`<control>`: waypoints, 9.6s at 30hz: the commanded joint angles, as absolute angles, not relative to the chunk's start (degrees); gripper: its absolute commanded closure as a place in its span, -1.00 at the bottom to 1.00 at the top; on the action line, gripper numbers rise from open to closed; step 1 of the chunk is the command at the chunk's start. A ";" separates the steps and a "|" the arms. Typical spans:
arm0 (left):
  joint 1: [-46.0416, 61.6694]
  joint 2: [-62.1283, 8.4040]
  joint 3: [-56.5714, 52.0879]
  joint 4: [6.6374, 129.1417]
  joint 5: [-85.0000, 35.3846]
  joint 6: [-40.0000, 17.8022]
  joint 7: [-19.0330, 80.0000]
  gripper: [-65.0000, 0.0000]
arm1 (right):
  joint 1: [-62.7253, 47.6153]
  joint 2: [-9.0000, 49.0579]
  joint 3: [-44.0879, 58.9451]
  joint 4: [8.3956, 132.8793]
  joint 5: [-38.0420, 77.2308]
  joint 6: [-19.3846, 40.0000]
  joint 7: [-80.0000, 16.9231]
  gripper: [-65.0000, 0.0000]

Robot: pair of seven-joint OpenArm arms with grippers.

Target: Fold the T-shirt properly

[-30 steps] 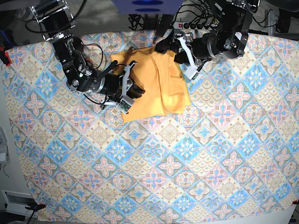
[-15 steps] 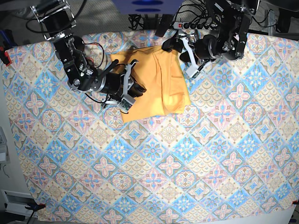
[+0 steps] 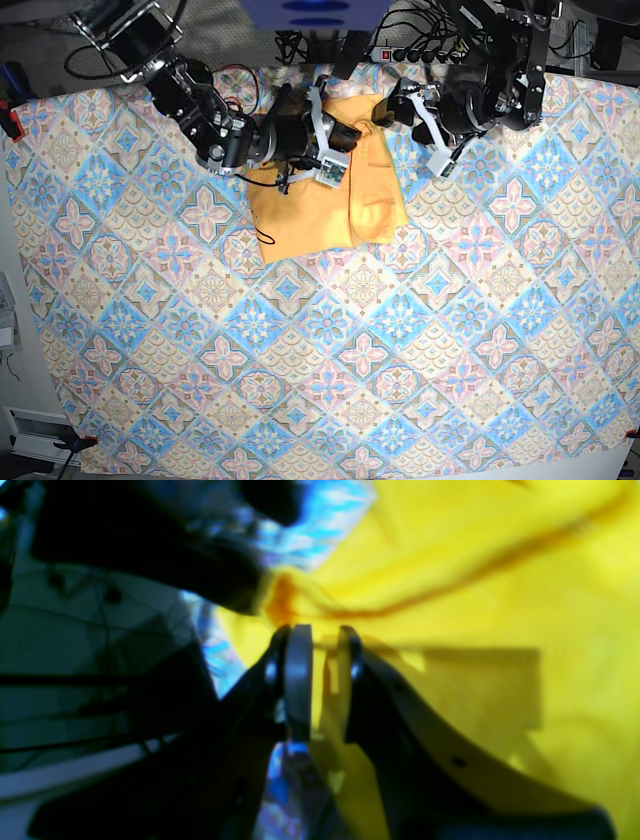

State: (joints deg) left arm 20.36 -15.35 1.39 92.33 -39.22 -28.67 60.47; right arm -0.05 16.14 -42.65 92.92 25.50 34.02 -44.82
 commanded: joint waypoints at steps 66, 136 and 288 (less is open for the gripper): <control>27.47 -17.10 0.40 104.31 -42.24 -28.26 61.32 0.38 | 17.71 13.58 -22.29 65.98 22.29 33.89 -36.09 0.89; 9.45 -16.31 12.26 82.95 -37.93 -28.18 59.56 0.87 | 9.71 22.37 -33.27 71.78 19.91 33.89 -38.29 0.89; 25.80 -11.12 -10.68 106.33 -30.20 -24.48 55.25 0.88 | 7.34 16.66 -25.36 66.24 1.98 33.71 -32.31 0.89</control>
